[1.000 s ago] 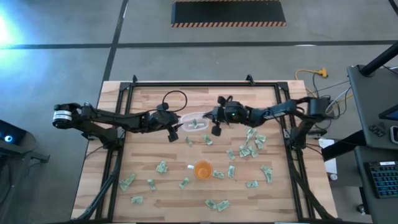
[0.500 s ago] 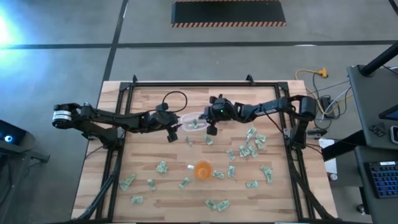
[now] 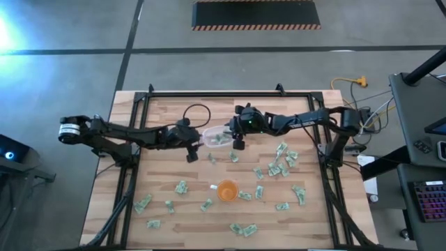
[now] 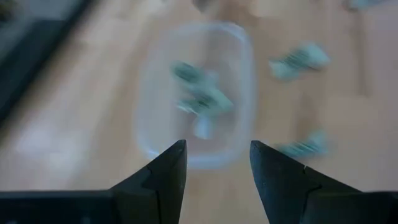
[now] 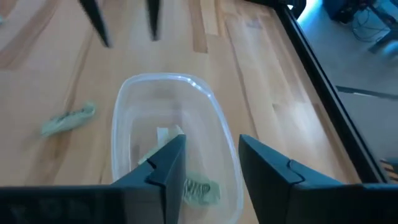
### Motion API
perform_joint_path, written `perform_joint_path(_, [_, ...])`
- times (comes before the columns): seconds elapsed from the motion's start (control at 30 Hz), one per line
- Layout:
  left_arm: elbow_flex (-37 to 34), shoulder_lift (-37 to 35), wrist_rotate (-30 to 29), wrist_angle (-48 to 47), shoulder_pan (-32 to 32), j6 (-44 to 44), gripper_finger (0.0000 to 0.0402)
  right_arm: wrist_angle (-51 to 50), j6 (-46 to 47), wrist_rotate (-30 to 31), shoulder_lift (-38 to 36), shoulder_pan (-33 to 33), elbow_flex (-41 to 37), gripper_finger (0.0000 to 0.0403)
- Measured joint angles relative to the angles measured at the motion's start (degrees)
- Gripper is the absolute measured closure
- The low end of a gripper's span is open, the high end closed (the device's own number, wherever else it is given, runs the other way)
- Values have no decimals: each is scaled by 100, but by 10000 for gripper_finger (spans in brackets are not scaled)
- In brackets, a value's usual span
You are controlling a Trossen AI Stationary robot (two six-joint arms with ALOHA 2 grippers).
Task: Pick and place Stevia / Truvia into bins
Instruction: Put the stevia packet into the transparent bin
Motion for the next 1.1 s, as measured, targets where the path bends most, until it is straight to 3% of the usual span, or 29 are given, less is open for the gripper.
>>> perform_joint_path(0.1, [0, -19, 393, -415, -103, -231, 241, -345, -174, -4, -298, 18, -108, 255])
perform_joint_path(0.23, [0, -14, 439, -543, -332, -302, 241, -677, -340, -164, -698, 35, -330, 257])
perform_joint_path(0.5, [0, 187, 444, 145, -804, -43, 242, -708, -263, -363, -1407, 77, -981, 270])
perform_joint_path(0.73, [55, 819, 223, 1126, -1276, 1032, 242, -724, -69, -363, -1859, 153, -1453, 276])
perform_joint_path(0.9, [504, 1324, -441, 662, -1379, 1500, 242, -705, 143, -345, -2099, 175, -1681, 274])
perform_joint_path(1.1, [1119, 1769, -524, -265, -1328, 1561, 242, -728, 249, -343, -2360, 190, -1847, 276])
